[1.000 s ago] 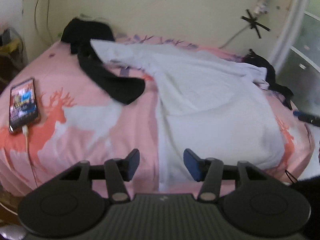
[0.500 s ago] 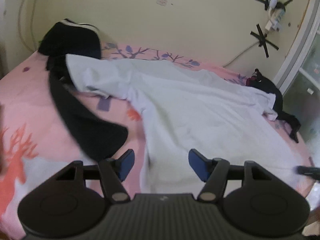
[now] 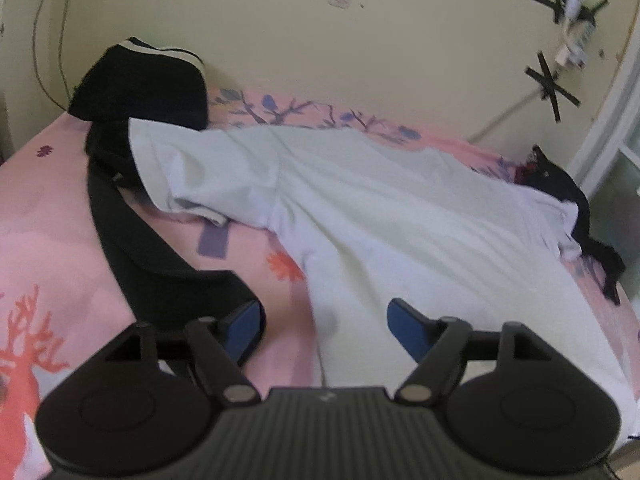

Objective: Fold small clothes

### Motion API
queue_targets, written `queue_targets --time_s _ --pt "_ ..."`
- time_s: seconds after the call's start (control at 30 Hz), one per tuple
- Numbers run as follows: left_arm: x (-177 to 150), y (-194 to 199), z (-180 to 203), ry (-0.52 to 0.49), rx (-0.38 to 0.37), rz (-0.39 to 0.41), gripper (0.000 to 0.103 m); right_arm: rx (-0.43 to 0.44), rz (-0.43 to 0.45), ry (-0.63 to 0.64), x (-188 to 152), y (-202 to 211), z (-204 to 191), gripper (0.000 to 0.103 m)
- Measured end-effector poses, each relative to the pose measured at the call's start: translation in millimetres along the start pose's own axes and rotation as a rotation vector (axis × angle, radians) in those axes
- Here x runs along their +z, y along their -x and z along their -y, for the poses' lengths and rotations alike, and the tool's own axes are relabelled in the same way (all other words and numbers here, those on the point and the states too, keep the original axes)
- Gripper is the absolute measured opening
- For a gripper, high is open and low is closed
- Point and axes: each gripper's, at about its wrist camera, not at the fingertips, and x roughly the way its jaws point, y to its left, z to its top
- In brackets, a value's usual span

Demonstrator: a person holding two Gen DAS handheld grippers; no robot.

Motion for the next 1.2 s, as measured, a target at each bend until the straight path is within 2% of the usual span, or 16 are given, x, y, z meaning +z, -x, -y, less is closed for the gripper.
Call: queue_targets --time_s 0.1,0.2,0.27,0.3,0.33,0.43,0.53,0.63,0.8,0.9,0.97,1.0,1.03,1.1,1.13,1.2 --pt "6.4 -1.1 -4.6 0.012 0.011 0.013 0.072 -0.147 0.071 -0.026 23.3 -32.9 25.2 0.059" --pt "12.9 -7.2 -6.3 0.026 0.004 0.016 0.072 -0.252 0.047 0.005 38.5 -76.6 44.3 0.061" --pt "16.4 -13.6 -5.2 0.034 -0.005 0.012 0.072 -0.293 -0.023 0.025 41.3 -104.3 52.8 0.045" --pt "18.2 -17.0 -3.6 0.035 -0.012 0.009 0.072 -0.32 -0.072 0.011 45.0 -116.1 58.2 0.005" --pt "20.2 -20.3 -2.0 0.033 -0.019 0.008 0.072 -0.327 -0.093 -0.012 49.9 -121.9 60.2 0.0" --pt "24.1 -24.8 1.3 0.008 -0.025 0.028 0.072 -0.213 -0.015 0.009 69.3 -105.4 24.0 0.0" --pt "27.2 -28.0 -0.8 0.01 -0.042 0.05 0.072 -0.008 0.051 0.079 95.3 -86.0 -43.6 0.0" --pt "26.1 -29.4 -7.6 0.037 -0.07 0.064 0.072 0.15 0.067 0.187 110.5 -84.9 -118.8 0.0" --pt "21.9 -22.1 -21.0 0.079 -0.075 0.103 0.072 0.397 -0.032 0.305 100.7 -128.7 -247.6 0.0" --pt "20.9 -17.9 -27.5 0.108 -0.072 0.124 0.072 0.491 -0.166 0.355 78.3 -171.4 -303.7 0.002" --pt "19.5 -15.2 -30.9 0.112 -0.066 0.131 0.073 0.471 -0.237 0.402 65.7 -191.2 -324.0 0.007" --pt "18.8 -13.2 -32.3 0.105 -0.06 0.137 0.074 0.447 -0.233 0.407 64.0 -195.9 -324.9 0.018" --pt "17.5 -11.0 -33.6 0.095 -0.05 0.146 0.079 0.445 -0.216 0.392 65.2 -196.0 -319.3 0.059" --pt "15.4 -7.4 -36.0 0.075 -0.013 0.172 0.088 0.462 -0.157 0.33 71.4 -185.3 -292.5 0.083" --pt "15.0 -6.9 -36.8 0.067 0.003 0.184 0.092 0.471 -0.139 0.308 74.5 -182.2 -277.9 0.083" --pt "17.1 -9.5 -37.7 0.058 0.002 0.185 0.092 0.441 -0.178 0.291 83.7 -185.5 -251.2 0.083"
